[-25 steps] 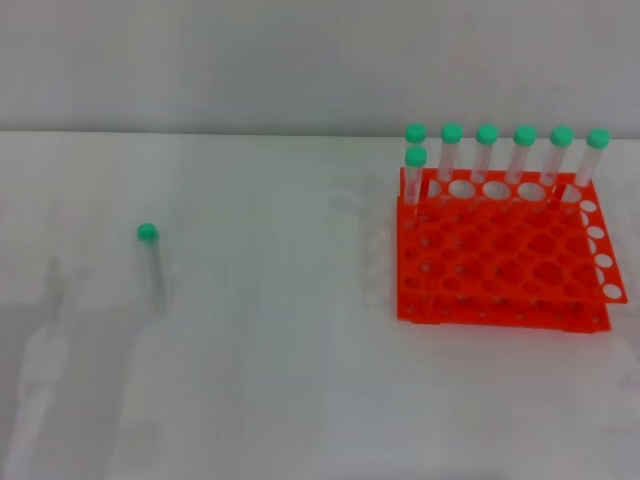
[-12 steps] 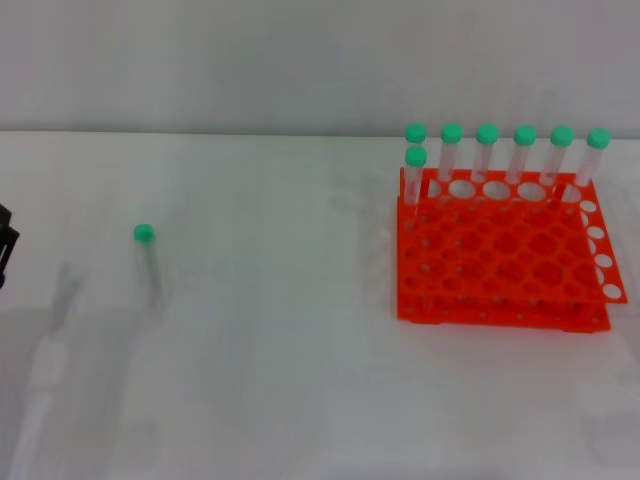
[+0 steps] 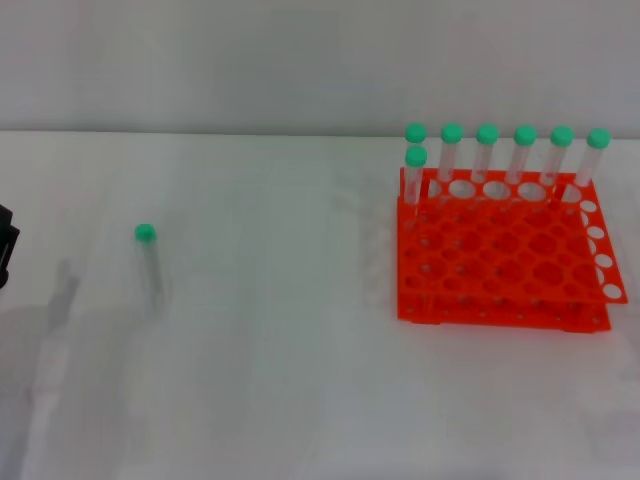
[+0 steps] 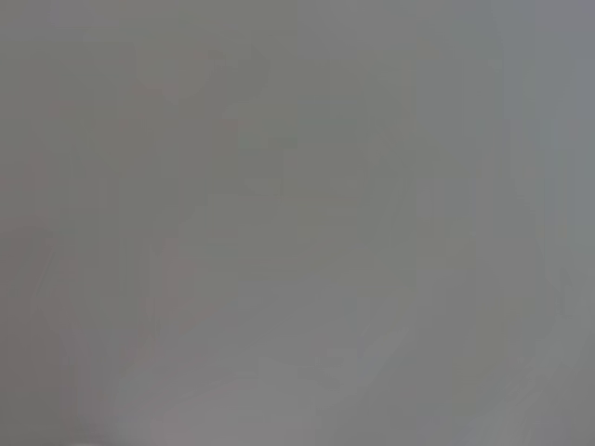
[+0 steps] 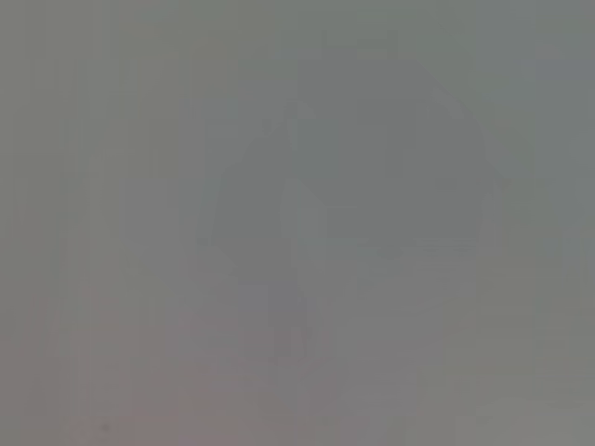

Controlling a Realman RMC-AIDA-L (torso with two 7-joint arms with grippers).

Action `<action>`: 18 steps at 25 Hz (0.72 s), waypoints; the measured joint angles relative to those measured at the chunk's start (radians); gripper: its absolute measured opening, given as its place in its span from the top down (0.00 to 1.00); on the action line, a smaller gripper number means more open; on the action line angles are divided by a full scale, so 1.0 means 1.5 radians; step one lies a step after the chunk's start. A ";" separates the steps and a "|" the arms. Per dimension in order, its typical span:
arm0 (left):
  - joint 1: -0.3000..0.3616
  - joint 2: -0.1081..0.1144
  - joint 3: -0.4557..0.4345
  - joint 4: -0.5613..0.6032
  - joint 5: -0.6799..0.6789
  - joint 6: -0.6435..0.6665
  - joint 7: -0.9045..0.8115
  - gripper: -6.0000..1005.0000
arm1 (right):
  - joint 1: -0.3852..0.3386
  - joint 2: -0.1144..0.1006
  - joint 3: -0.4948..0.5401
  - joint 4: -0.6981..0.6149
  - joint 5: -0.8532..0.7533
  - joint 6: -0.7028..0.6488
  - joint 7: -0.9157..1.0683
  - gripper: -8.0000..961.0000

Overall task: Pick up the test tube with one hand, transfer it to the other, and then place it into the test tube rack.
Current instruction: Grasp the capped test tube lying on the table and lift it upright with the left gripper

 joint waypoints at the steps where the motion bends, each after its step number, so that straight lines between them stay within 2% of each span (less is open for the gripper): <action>1: -0.001 0.002 0.001 0.005 0.001 0.002 -0.036 0.12 | -0.001 0.000 0.000 0.000 0.000 0.000 0.000 0.09; 3: -0.005 0.004 0.002 0.005 0.006 0.004 -0.054 0.13 | -0.004 -0.002 0.001 0.000 0.001 0.000 0.000 0.09; 6: -0.035 0.020 0.004 -0.019 0.047 0.008 -0.138 0.14 | -0.006 -0.004 0.002 0.000 0.002 0.000 0.000 0.09; 10: -0.105 0.062 0.004 -0.106 0.151 0.005 -0.361 0.17 | -0.005 -0.004 0.003 0.001 0.002 0.000 -0.001 0.09; 12: -0.136 0.074 0.004 -0.154 0.198 0.005 -0.455 0.21 | -0.004 -0.004 0.003 0.001 0.002 0.000 -0.002 0.09; 14: -0.162 0.080 0.004 -0.202 0.225 0.013 -0.523 0.25 | -0.002 -0.005 0.003 0.001 0.002 0.000 -0.002 0.09; 18: -0.180 0.085 0.025 -0.238 0.230 0.031 -0.574 0.25 | -0.002 -0.007 0.016 0.001 0.002 0.000 -0.002 0.09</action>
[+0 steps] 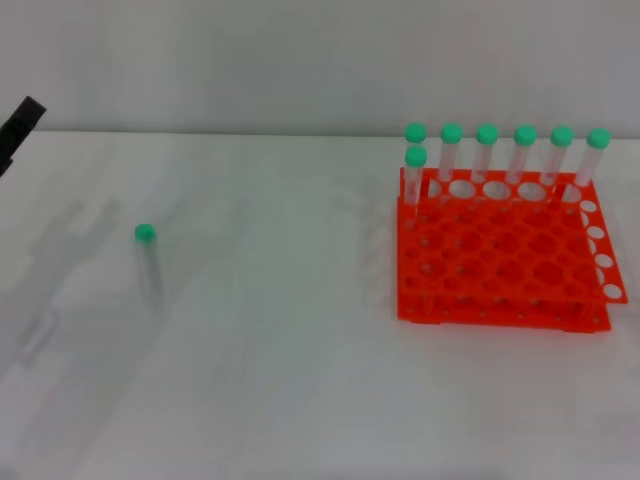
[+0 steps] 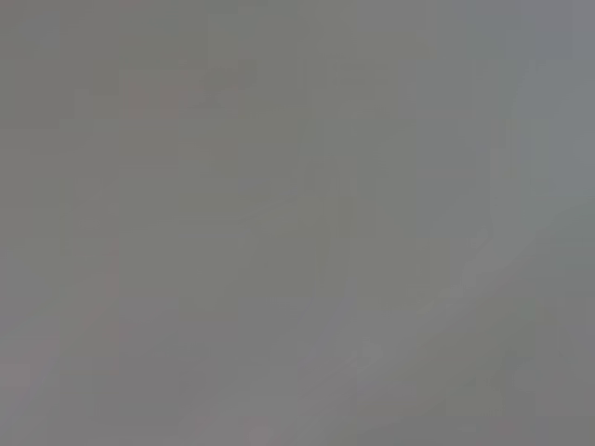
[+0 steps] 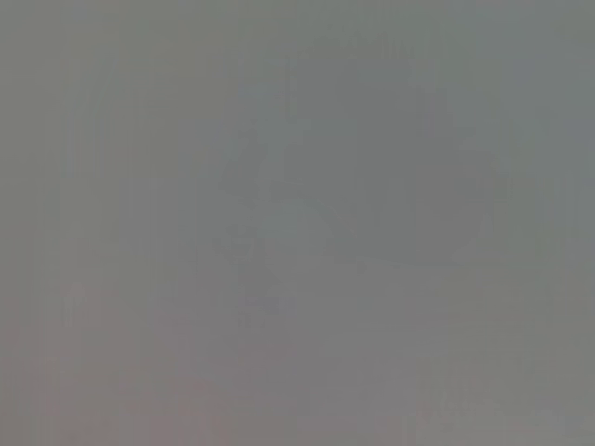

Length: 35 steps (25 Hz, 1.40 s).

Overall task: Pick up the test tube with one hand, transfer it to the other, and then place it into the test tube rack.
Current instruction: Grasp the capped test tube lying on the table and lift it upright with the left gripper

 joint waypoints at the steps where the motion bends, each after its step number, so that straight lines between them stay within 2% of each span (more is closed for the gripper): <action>1: -0.005 0.006 0.020 -0.010 0.000 0.000 -0.026 0.25 | 0.000 0.000 0.008 0.000 0.000 0.000 -0.002 0.09; 3: -0.017 0.015 0.069 -0.032 0.001 0.003 -0.079 0.25 | -0.001 0.000 0.019 0.000 0.000 0.000 -0.009 0.09; 5: -0.037 0.029 0.168 -0.083 0.000 0.021 -0.181 0.24 | -0.002 0.000 0.022 0.000 0.000 0.000 -0.020 0.09; 8: -0.065 0.041 0.231 -0.143 0.023 0.070 -0.258 0.24 | -0.001 0.000 0.033 0.000 0.000 0.000 -0.036 0.09; 10: -0.099 0.050 0.232 -0.203 0.085 0.133 -0.315 0.24 | 0.001 0.000 0.037 -0.001 0.000 0.000 -0.045 0.09; 11: -0.099 0.050 0.232 -0.203 0.085 0.133 -0.315 0.24 | 0.001 0.000 0.038 -0.001 0.000 0.000 -0.046 0.09; 15: -0.144 0.059 0.233 -0.270 0.192 0.157 -0.396 0.24 | 0.002 0.000 0.038 -0.001 0.000 0.000 -0.050 0.09; 16: -0.164 0.063 0.233 -0.297 0.242 0.158 -0.426 0.24 | 0.003 0.000 0.038 -0.001 0.000 0.000 -0.051 0.09; 19: -0.216 0.082 0.234 -0.327 0.374 0.163 -0.466 0.24 | 0.004 0.000 0.048 -0.001 0.000 0.006 -0.051 0.09; 21: -0.277 0.101 0.234 -0.330 0.504 0.169 -0.505 0.24 | 0.005 -0.001 0.054 -0.001 0.001 0.012 -0.052 0.09; 22: -0.277 0.101 0.234 -0.330 0.504 0.169 -0.505 0.24 | 0.005 -0.001 0.054 -0.001 0.001 0.012 -0.052 0.09; 27: -0.363 0.106 0.234 -0.329 0.669 0.140 -0.562 0.24 | 0.017 -0.001 0.054 -0.001 -0.001 0.013 -0.053 0.09; 29: -0.397 0.100 0.234 -0.325 0.751 0.109 -0.591 0.24 | 0.020 0.000 0.054 -0.001 -0.002 0.018 -0.053 0.09; 30: -0.430 0.088 0.234 -0.324 0.836 0.073 -0.619 0.24 | 0.021 0.000 0.054 -0.001 -0.003 0.021 -0.053 0.09; 31: -0.430 0.088 0.234 -0.324 0.836 0.073 -0.619 0.24 | 0.023 0.000 0.054 -0.001 -0.003 0.026 -0.053 0.09; 35: -0.465 0.073 0.235 -0.324 0.910 0.034 -0.654 0.24 | 0.027 0.001 0.054 -0.001 -0.003 0.039 -0.053 0.09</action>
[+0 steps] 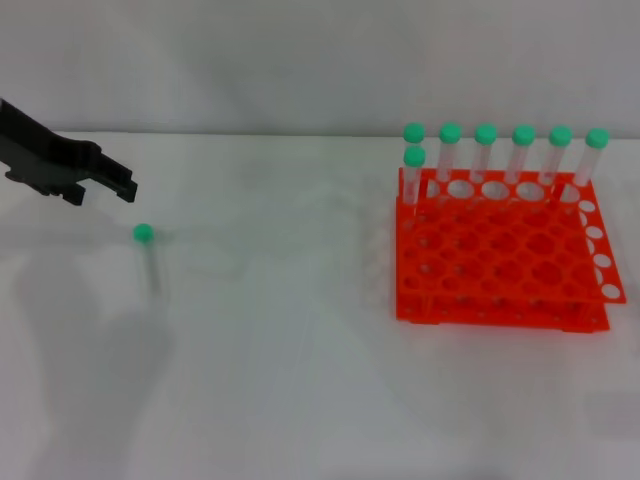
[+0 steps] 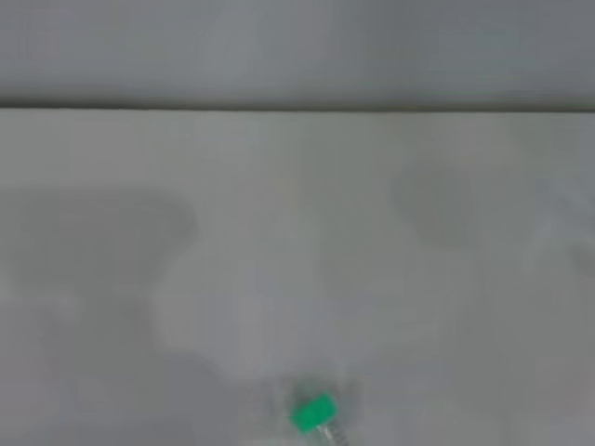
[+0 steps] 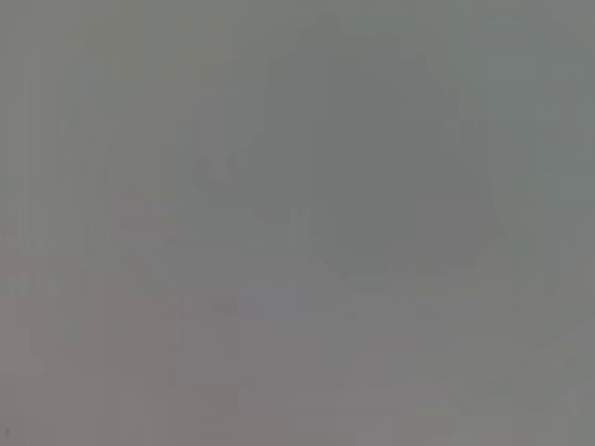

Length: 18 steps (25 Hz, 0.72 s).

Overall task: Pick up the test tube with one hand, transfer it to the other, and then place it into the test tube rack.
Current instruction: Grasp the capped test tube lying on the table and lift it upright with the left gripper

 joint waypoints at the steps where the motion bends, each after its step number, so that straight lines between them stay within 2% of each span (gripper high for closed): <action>1: -0.004 -0.001 0.000 0.002 0.004 -0.004 -0.009 0.24 | 0.001 0.000 0.000 0.000 0.000 0.004 0.000 0.09; 4: -0.009 0.001 0.000 0.029 0.028 -0.013 -0.047 0.24 | 0.003 -0.001 0.000 0.000 0.001 0.009 0.000 0.09; 8: -0.009 0.009 0.000 0.108 0.109 -0.058 -0.139 0.24 | 0.005 -0.001 0.001 0.000 0.003 0.011 0.000 0.09; 13: -0.011 0.010 0.000 0.172 0.191 -0.067 -0.253 0.24 | 0.016 -0.001 0.002 0.000 0.003 0.015 0.000 0.09; 18: -0.015 0.010 0.000 0.182 0.217 -0.065 -0.300 0.24 | 0.025 -0.001 0.002 0.000 0.004 0.016 -0.030 0.09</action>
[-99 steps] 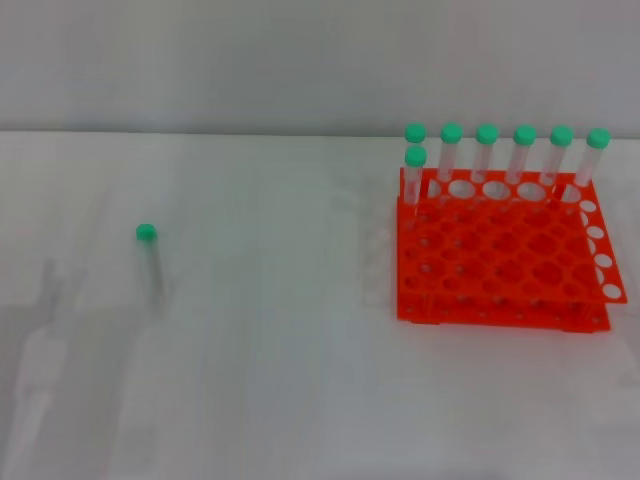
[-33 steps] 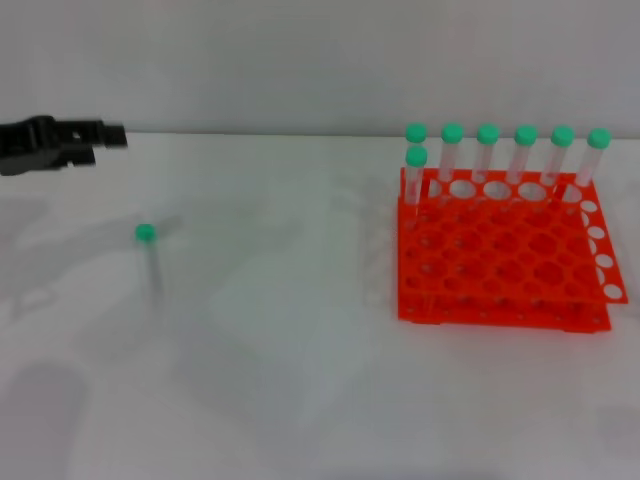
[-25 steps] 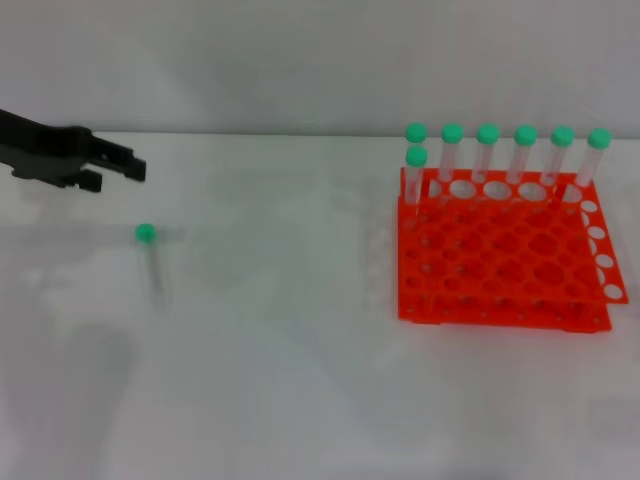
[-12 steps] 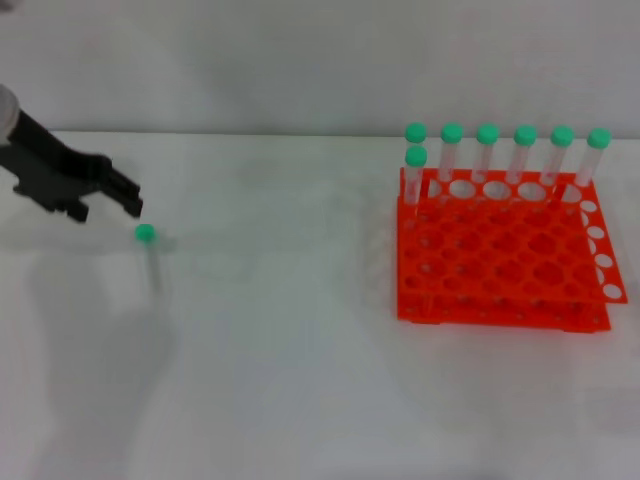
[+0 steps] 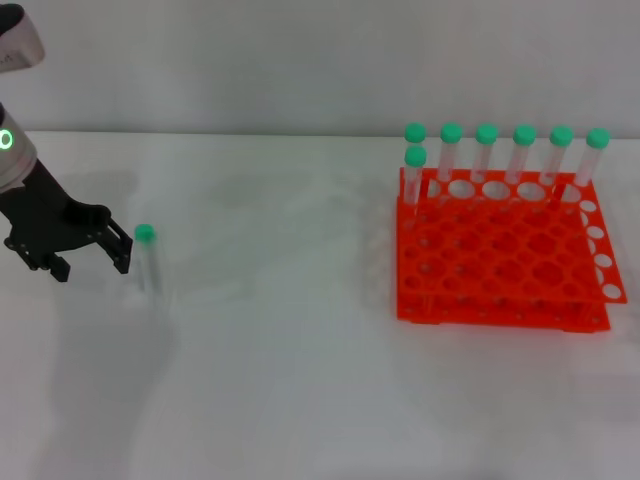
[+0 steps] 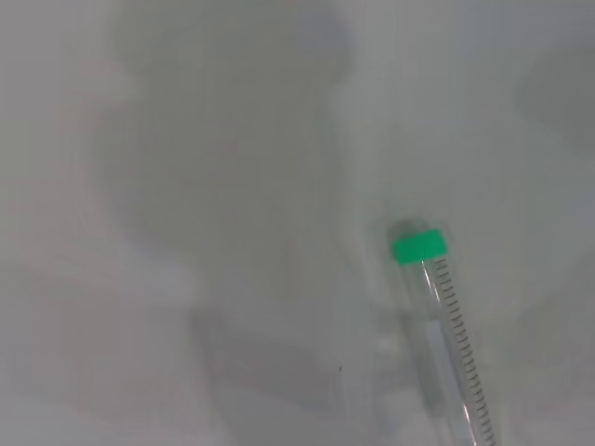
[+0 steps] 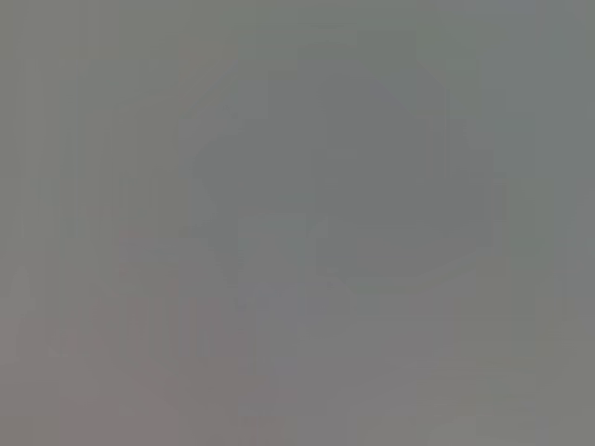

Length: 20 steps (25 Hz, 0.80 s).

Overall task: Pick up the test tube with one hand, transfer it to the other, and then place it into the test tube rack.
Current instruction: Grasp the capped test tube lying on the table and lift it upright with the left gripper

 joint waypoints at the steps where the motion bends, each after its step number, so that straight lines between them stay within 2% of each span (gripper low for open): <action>1: 0.001 -0.001 0.000 0.001 -0.002 -0.003 -0.006 0.24 | 0.001 0.000 0.000 0.000 0.000 0.000 -0.008 0.09; 5: 0.013 -0.003 -0.001 0.018 -0.025 -0.033 -0.029 0.25 | 0.002 0.001 0.000 -0.003 0.000 0.000 -0.021 0.09; 12: 0.066 -0.005 -0.001 0.068 -0.111 -0.082 -0.042 0.25 | 0.001 -0.002 0.000 -0.008 0.000 -0.003 -0.022 0.09; 20: 0.088 -0.010 -0.002 0.069 -0.126 -0.103 -0.059 0.25 | 0.004 -0.003 0.011 -0.016 0.000 -0.003 -0.048 0.09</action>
